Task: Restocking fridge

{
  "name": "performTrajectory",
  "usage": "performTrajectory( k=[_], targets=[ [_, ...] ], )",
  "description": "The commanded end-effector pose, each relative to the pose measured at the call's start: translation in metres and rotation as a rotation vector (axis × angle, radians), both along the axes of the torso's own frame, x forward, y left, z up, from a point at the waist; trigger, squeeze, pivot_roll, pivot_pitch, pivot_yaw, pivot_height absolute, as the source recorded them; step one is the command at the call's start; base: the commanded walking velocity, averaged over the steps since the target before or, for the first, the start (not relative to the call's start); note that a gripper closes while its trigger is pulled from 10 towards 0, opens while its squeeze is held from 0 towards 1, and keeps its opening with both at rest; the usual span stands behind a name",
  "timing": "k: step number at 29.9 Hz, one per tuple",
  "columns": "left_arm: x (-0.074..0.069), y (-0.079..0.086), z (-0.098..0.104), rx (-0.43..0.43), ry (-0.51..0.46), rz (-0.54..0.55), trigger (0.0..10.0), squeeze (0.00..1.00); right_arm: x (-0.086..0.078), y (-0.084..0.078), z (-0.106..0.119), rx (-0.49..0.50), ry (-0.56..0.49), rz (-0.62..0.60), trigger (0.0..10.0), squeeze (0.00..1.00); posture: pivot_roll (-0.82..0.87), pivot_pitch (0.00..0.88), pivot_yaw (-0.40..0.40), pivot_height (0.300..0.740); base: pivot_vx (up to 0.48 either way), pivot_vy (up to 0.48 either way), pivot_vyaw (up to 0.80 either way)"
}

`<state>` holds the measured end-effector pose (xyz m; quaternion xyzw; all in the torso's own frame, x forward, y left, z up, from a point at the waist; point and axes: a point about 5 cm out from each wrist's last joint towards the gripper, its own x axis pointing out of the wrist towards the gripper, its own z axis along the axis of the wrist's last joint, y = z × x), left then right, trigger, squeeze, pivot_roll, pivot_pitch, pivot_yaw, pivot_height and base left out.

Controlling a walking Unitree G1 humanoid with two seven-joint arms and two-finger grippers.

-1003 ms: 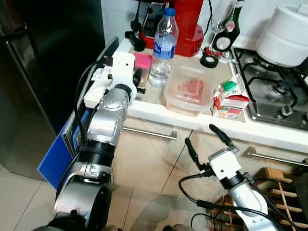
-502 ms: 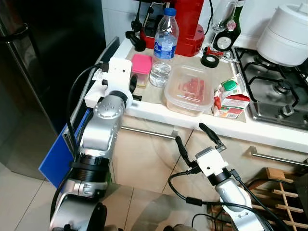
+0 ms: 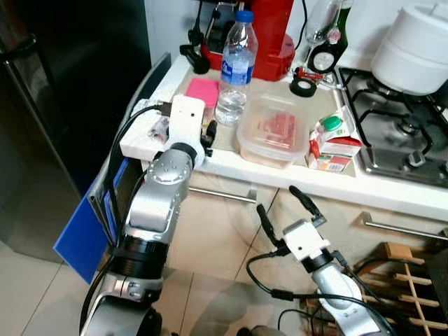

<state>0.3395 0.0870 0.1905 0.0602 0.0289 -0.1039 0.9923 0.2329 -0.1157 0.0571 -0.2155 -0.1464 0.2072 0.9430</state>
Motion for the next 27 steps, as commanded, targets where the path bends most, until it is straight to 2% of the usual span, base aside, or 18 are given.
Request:
performTrajectory(
  k=[1,3,4,9,10,11,14,23,24,25,26,27],
  targets=[
    [0.003,-0.009,0.006,0.035,-0.036,-0.001,10.0,1.00,-0.001,0.002,-0.004,-0.013,0.000,-0.003,10.0,0.00,-0.06,0.000,-0.069,0.740,0.000,0.000,0.00],
    [0.003,-0.010,0.006,0.045,-0.042,0.002,10.0,1.00,0.000,0.006,-0.004,-0.012,-0.001,0.000,10.0,0.00,-0.06,0.000,-0.068,0.740,0.000,0.000,0.00],
    [0.004,-0.011,0.006,0.080,-0.059,0.015,10.0,1.00,0.000,0.014,-0.004,-0.010,-0.004,0.005,10.0,0.00,-0.06,0.000,-0.066,0.740,0.000,0.000,0.00],
    [0.005,-0.007,0.009,0.106,-0.087,0.041,10.0,1.00,0.001,0.029,-0.003,-0.006,-0.005,0.010,10.0,0.00,-0.07,0.000,-0.065,0.740,0.000,0.000,0.00],
    [0.005,-0.007,0.010,0.104,-0.092,0.046,10.0,1.00,0.004,0.036,-0.001,-0.005,-0.008,0.012,10.0,0.00,-0.07,0.000,-0.063,0.740,0.000,0.000,0.00],
    [0.003,-0.004,0.014,0.108,-0.110,0.071,10.0,1.00,0.007,0.049,0.001,-0.004,-0.009,0.015,10.0,0.00,-0.07,0.000,-0.062,0.740,0.000,0.000,0.00],
    [0.003,-0.002,0.013,0.121,-0.112,0.090,10.0,1.00,0.008,0.059,0.000,-0.005,-0.007,0.015,10.0,0.00,-0.07,0.000,-0.062,0.740,0.000,0.000,0.00],
    [0.006,0.003,0.004,0.133,-0.067,0.120,10.0,1.00,0.008,0.052,0.003,-0.011,-0.018,0.002,10.0,0.00,-0.07,0.000,-0.062,0.740,0.000,0.000,0.00],
    [0.007,0.001,0.003,0.112,-0.048,0.100,10.0,0.24,0.009,0.056,0.007,-0.010,-0.026,0.003,10.0,0.00,-0.07,0.000,-0.063,0.740,0.000,0.000,0.00],
    [0.007,0.001,0.003,0.112,-0.048,0.100,10.0,0.24,0.009,0.056,0.007,-0.010,-0.026,0.003,10.0,0.00,-0.07,0.000,-0.063,0.740,0.000,0.000,0.00],
    [0.007,0.000,0.002,0.109,-0.042,0.097,10.0,0.00,0.009,0.060,0.011,-0.008,-0.033,0.004,10.0,0.00,-0.07,0.000,-0.064,0.740,0.000,0.000,0.00],
    [0.008,0.000,0.001,0.109,-0.038,0.099,10.0,0.00,0.010,0.061,0.013,-0.007,-0.036,0.004,10.0,0.00,-0.07,0.000,-0.064,0.740,0.000,0.000,0.00]
  ],
)
